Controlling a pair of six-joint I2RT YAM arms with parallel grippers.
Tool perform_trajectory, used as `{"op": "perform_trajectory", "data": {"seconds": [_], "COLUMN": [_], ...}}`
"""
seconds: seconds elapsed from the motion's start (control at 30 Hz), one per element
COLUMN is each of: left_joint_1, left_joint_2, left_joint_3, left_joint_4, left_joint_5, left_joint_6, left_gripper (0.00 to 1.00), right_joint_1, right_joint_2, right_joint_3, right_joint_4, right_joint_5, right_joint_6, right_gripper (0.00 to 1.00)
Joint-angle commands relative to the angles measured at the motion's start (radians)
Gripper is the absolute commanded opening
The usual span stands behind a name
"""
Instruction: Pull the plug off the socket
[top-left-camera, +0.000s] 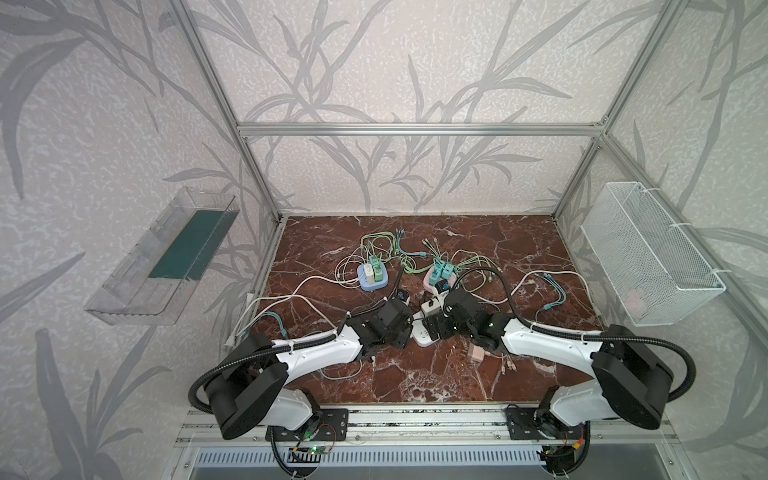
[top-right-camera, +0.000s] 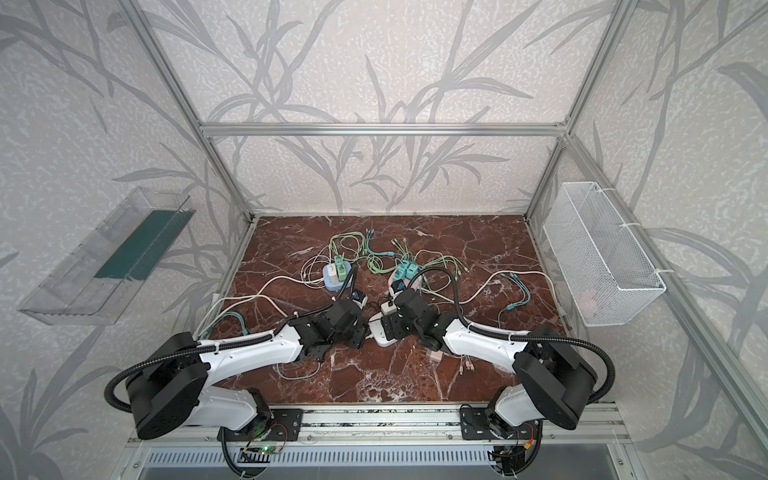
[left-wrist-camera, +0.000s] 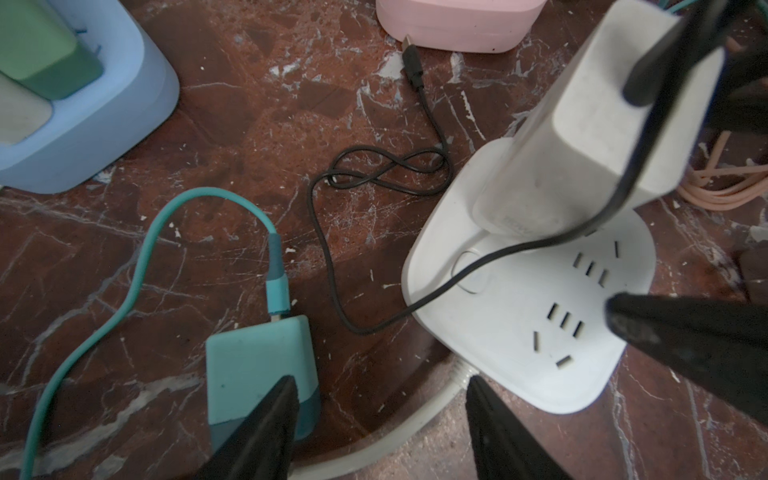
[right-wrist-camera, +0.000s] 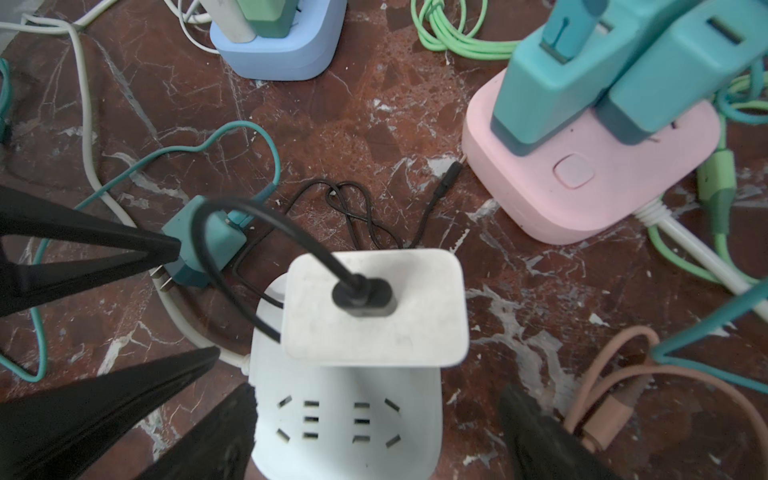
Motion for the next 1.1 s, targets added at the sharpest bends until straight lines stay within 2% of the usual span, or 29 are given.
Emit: {"op": "perform_trajectory", "data": {"seconds": [0.0, 0.2, 1.07], "left_joint_1": [-0.008, -0.009, -0.009], "left_joint_2": [-0.013, -0.010, 0.074], "left_joint_3": [-0.007, -0.014, -0.012], "left_joint_4": [0.019, 0.056, 0.131], "left_joint_5": [0.017, 0.070, 0.132], "left_joint_6": [0.002, 0.001, -0.072], "left_gripper": [0.65, 0.65, 0.65], "right_joint_1": [0.007, 0.007, 0.007], "right_joint_2": [0.031, 0.071, 0.141], "right_joint_3": [0.039, 0.065, 0.099], "right_joint_4": [0.030, 0.044, 0.043], "right_joint_5": [0.036, 0.051, 0.060], "right_joint_6": [0.009, 0.006, -0.045], "right_gripper": [0.91, 0.90, 0.65]}}
